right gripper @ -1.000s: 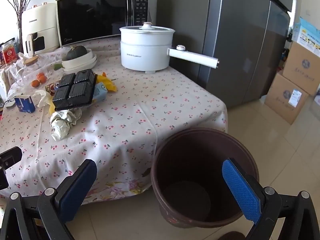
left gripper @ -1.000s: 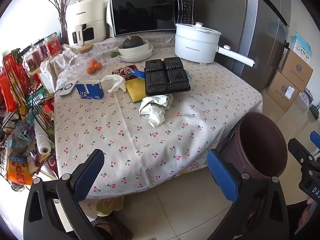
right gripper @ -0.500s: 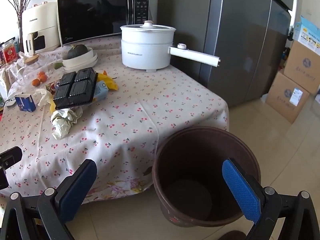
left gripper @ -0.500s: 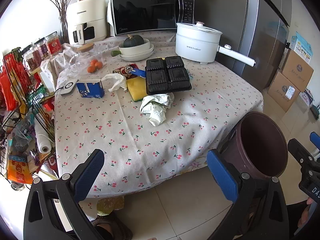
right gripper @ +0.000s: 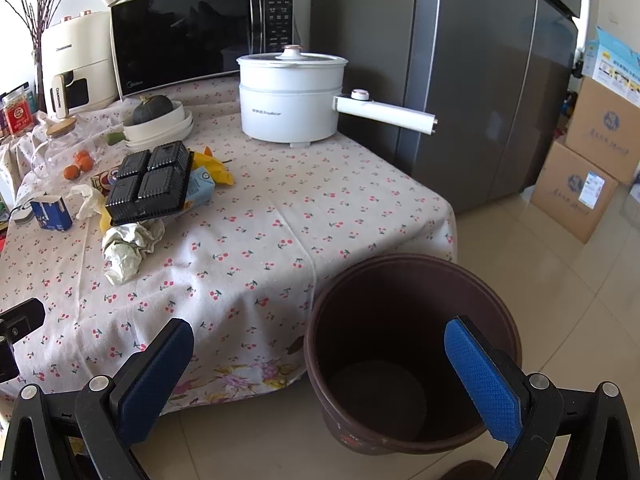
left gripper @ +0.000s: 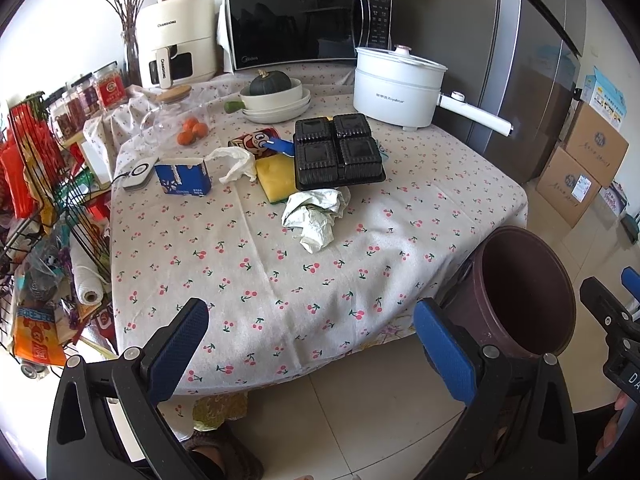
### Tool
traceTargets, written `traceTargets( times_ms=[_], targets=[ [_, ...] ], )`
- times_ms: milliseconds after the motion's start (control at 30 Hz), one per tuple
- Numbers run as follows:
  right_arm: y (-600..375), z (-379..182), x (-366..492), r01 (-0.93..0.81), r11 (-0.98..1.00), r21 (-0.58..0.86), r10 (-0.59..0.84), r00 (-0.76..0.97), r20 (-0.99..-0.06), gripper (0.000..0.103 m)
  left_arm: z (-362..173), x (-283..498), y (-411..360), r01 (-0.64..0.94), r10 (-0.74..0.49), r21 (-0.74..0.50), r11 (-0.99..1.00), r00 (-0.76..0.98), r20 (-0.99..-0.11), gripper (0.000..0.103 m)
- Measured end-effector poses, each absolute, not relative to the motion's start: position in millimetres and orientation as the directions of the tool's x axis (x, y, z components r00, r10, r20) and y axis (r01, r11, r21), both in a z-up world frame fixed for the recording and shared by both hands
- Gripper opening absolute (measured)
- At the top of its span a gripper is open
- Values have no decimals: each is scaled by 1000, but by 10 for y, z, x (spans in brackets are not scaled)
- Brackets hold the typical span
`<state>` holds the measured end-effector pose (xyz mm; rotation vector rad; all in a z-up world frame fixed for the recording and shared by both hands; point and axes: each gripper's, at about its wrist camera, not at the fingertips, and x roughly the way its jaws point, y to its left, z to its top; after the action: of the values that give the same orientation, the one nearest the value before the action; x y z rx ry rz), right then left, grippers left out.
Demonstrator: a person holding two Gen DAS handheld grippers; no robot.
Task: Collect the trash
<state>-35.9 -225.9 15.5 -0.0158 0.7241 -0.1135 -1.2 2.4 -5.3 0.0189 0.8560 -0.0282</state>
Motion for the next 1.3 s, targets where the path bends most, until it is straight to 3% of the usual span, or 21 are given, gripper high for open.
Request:
traceTargets(
  times_ms=[1300],
  targets=[
    [-2289,154,-340,106,993,-50,-112,739,-664,103,-48,-26,67,29,-15,6,1000,656,-754,103]
  ],
)
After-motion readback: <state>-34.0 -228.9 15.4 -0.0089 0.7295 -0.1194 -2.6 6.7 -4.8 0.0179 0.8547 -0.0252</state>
